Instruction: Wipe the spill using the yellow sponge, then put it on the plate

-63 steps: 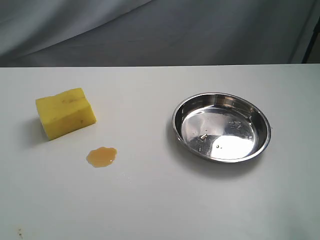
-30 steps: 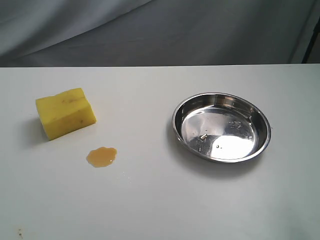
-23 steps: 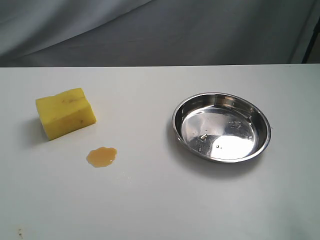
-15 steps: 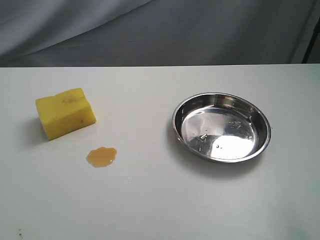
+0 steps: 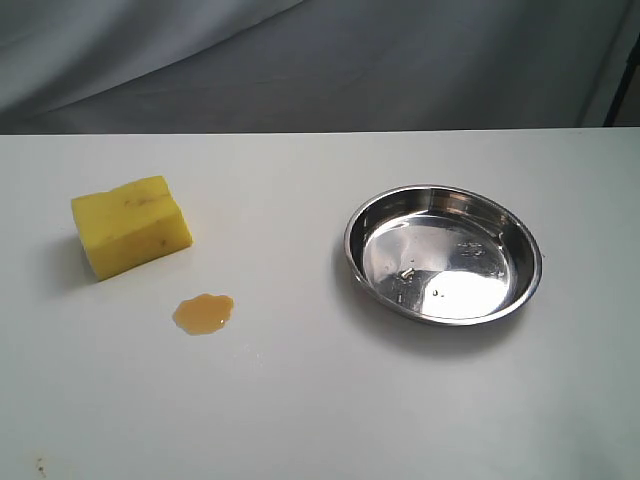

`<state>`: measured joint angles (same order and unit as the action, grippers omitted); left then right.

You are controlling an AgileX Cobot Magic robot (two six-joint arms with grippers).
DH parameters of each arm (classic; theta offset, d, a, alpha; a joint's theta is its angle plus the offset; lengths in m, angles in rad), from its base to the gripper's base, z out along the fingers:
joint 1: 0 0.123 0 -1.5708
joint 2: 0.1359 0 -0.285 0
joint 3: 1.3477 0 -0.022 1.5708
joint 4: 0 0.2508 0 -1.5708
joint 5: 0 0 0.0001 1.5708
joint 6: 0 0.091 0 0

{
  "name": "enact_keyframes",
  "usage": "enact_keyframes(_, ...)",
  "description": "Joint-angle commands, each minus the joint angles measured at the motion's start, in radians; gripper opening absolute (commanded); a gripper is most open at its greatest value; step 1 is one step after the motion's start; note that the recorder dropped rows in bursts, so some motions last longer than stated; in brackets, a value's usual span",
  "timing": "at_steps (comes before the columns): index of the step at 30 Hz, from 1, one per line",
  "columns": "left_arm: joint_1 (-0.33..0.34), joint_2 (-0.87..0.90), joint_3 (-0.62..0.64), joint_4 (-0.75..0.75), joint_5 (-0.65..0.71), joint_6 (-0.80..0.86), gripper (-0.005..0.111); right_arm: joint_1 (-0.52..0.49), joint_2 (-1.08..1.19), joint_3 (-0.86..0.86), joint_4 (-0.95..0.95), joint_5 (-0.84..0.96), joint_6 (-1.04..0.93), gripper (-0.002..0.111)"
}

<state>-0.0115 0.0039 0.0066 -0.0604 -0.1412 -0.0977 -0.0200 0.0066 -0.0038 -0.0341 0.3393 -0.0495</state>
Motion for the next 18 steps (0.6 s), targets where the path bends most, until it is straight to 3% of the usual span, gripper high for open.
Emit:
enact_keyframes(1, -0.005, -0.004, -0.007, -0.012, -0.164, -0.029, 0.000, 0.001, -0.007, 0.004, -0.007, -0.004, 0.005, 0.000)
enact_keyframes(14, -0.005, -0.004, -0.007, -0.012, -0.159, -0.036, 0.000, 0.001, -0.007, 0.004, -0.007, -0.004, 0.005, 0.000)
enact_keyframes(18, -0.005, -0.004, -0.007, -0.012, -0.207, -0.186, 0.000, 0.001, -0.007, 0.004, -0.007, -0.004, 0.005, 0.000)
